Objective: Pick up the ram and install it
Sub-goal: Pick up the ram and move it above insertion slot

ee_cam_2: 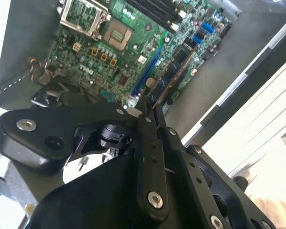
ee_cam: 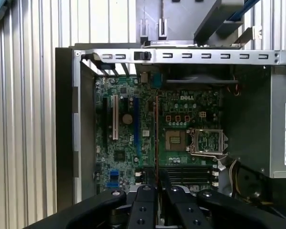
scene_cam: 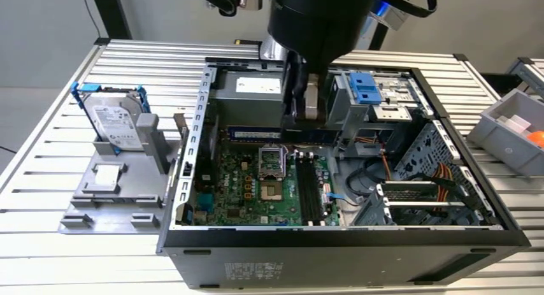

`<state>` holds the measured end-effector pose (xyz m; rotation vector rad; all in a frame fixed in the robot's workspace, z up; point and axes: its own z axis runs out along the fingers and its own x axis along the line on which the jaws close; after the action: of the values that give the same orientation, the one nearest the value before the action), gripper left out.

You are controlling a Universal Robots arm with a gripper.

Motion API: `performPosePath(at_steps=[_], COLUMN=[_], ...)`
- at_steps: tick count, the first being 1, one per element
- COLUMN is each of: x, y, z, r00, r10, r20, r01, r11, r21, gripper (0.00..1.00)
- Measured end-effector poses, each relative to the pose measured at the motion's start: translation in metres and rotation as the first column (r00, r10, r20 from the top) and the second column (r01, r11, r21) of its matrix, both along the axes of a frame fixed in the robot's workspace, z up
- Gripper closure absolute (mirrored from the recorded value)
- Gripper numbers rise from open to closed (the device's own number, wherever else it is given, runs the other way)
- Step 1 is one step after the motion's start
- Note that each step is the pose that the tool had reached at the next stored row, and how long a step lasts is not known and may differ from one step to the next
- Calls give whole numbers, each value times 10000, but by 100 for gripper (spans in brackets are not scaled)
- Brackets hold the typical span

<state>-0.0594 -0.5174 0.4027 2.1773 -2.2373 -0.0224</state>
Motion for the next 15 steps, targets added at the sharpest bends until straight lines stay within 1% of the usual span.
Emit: performPosePath(at_steps=[1,2,3,4,10,15], x=[1,4,12,18,40,68], y=[9,18,25,30,49,101], z=[0,-2,-3,-5,-13,-14], r00=[9999,9998,9998,9998,9984,9976], r10=[0,-13,-39,-81,-533,-649], r20=[113,173,196,206,209,225], r01=[0,14,40,83,535,651], r11=[10000,10000,10000,9999,9985,9979], r21=[-22,-44,-59,-65,-65,-63], gripper=[100,100,100,100,100,100])
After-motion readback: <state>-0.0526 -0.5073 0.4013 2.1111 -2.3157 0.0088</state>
